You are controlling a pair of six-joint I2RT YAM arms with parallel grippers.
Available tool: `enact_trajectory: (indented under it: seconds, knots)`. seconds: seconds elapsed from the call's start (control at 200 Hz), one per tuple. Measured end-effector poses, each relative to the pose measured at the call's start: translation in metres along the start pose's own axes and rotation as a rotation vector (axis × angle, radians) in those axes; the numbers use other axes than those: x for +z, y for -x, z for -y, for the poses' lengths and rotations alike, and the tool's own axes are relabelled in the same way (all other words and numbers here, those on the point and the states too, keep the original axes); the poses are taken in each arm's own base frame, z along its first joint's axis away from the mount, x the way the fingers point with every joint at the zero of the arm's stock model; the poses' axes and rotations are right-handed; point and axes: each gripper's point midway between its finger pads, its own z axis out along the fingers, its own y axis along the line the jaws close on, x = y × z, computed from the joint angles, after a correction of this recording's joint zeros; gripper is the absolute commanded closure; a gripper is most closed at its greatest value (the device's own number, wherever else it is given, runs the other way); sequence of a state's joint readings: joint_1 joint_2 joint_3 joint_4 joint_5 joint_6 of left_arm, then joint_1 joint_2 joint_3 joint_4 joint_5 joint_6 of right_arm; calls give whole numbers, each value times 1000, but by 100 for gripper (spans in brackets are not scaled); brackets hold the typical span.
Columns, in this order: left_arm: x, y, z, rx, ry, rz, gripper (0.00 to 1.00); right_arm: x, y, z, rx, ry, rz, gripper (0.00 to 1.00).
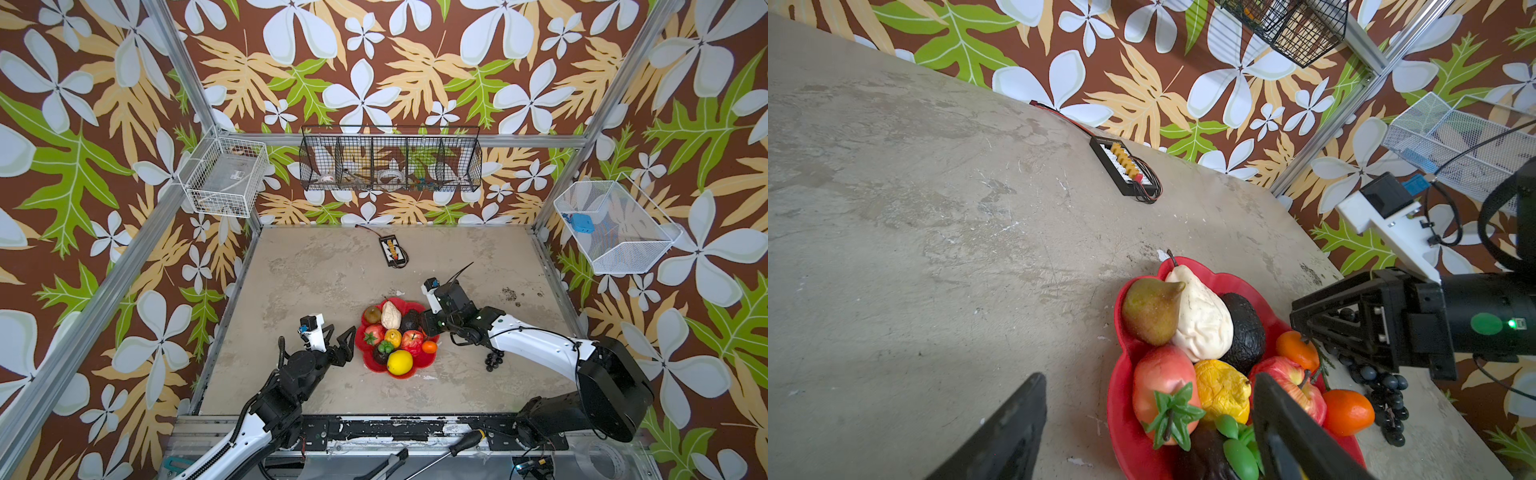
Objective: Place and organize the fake fruits in the fruit bowl
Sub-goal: 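Move the right gripper back toward the black grapes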
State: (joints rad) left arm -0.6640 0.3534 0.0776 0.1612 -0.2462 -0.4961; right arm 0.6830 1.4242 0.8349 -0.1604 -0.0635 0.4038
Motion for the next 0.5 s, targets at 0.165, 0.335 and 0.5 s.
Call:
enact_trajectory:
  seconds: [0.165,0.335,0.5]
  knots:
    - [0,0,0,0,-1,1,21,-16,10,4,-2,-28,43,30]
    - [-1,2,1,-2,-4,7,22,-40,20,22,-6,-114,96,18]
    - [-1,3,1,-4,-7,13,21,-57,10,73,81,-240,94,17]
